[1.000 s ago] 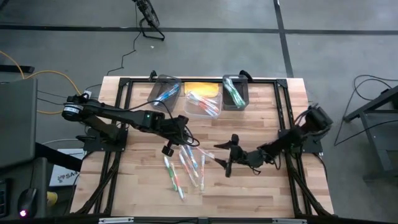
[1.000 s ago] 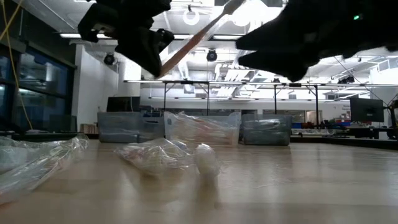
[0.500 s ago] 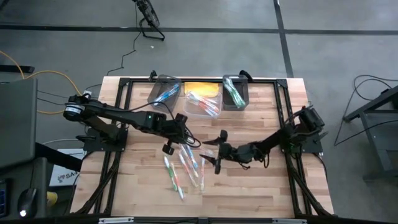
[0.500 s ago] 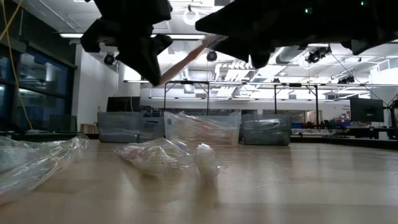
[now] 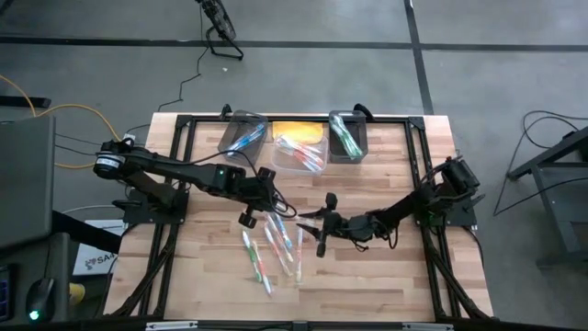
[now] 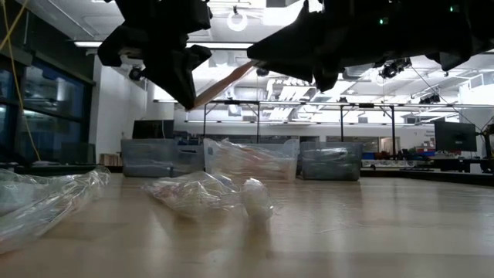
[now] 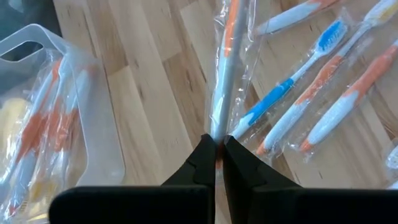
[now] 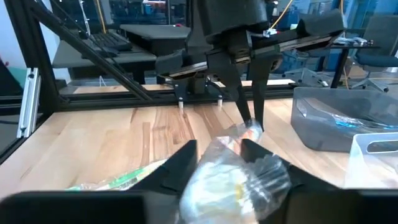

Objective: Pick & Place Toothbrushes
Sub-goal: Put the orange toothbrush into the transparent bin

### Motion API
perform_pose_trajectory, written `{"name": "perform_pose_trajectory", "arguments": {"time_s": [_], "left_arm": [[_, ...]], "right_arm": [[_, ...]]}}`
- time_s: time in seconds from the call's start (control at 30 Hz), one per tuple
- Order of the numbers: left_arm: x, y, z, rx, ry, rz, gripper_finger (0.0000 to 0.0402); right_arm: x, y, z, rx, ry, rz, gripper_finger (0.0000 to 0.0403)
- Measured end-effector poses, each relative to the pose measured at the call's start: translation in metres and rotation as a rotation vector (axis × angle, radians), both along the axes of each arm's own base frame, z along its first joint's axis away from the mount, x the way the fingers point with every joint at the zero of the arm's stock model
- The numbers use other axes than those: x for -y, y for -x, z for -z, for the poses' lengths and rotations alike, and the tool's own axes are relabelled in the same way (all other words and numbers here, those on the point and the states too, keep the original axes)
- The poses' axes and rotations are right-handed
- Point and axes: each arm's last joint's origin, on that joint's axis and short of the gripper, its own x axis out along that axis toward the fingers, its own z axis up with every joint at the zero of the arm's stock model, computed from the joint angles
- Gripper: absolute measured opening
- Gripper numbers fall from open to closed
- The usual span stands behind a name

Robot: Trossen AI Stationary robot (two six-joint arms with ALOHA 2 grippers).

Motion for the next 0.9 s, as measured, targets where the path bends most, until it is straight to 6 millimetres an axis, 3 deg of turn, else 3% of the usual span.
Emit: {"name": "perform_pose_trajectory", "arguments": {"time_s": [0.27, 0.43, 0.67, 0.8, 0.9], "left_arm": [[0.0, 0.002, 0.001, -0.019, 0.01, -0.007, 0.0009], [-0.001, 0.002, 0.001, -0.027, -0.022, -0.024, 0.0031], [-0.007, 0.02, -0.005, -0.083, -0.135, -0.174, 0.0132], [-0.008, 0.032, -0.01, -0.105, -0.096, -0.255, 0.0159], [-0.009, 0.036, -0.011, -0.084, -0.069, -0.295, 0.0161]], "right_arm": [[0.0, 0.0, 0.001, -0.009, 0.009, 0.012, 0.0017], [0.002, 0.0, 0.002, -0.014, 0.006, 0.053, 0.0017], [0.006, 0.003, 0.0, -0.011, 0.019, 0.236, 0.0012], [0.019, 0.003, -0.01, 0.01, 0.037, 0.367, 0.0012], [0.04, -0.001, -0.016, 0.015, 0.032, 0.415, 0.0012]]}}
